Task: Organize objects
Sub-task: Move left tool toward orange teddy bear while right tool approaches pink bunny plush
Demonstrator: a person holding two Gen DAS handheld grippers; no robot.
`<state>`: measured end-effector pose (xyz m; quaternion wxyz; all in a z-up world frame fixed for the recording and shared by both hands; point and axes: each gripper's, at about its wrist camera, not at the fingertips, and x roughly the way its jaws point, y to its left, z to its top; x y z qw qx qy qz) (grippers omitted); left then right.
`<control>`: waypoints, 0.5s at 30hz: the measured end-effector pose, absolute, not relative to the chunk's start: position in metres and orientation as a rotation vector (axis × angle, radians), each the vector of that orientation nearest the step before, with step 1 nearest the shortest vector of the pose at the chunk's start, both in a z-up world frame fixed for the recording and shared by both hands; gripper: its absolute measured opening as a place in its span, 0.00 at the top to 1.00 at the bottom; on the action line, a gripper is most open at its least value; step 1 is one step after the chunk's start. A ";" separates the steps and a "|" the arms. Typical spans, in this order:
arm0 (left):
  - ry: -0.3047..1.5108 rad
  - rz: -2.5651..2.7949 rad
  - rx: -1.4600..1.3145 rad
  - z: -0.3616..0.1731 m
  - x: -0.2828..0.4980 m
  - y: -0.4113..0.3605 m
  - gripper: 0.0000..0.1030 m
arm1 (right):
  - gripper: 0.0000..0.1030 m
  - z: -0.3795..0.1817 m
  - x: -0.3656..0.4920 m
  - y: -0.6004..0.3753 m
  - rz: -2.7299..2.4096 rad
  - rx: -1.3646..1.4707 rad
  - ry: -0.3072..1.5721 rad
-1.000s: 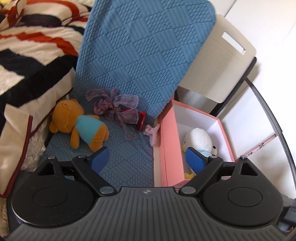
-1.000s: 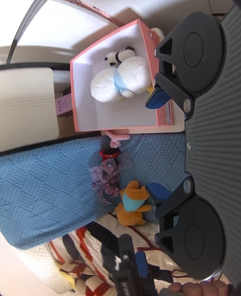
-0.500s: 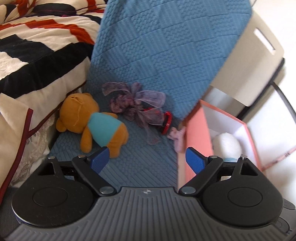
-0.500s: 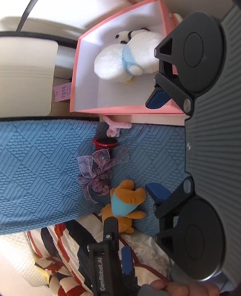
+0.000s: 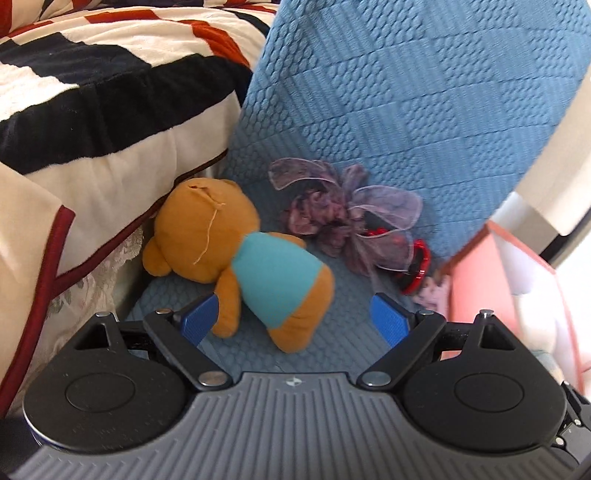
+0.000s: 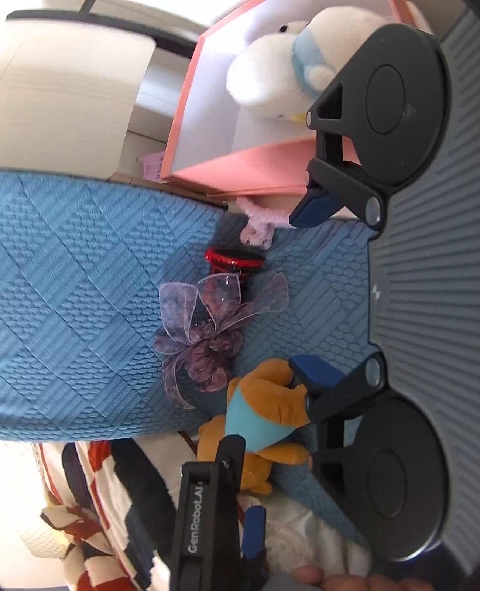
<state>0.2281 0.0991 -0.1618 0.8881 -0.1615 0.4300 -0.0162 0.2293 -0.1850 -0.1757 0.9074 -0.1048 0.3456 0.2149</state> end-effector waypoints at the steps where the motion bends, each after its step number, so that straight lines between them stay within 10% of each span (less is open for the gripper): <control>1: 0.895 -0.043 -0.331 -0.167 0.232 0.100 0.11 | 0.28 -0.181 0.232 -0.179 0.440 -0.232 0.707; 15: 0.956 -0.049 -0.506 -0.223 0.281 0.119 0.11 | 0.59 -0.223 0.297 -0.159 0.356 -0.284 0.698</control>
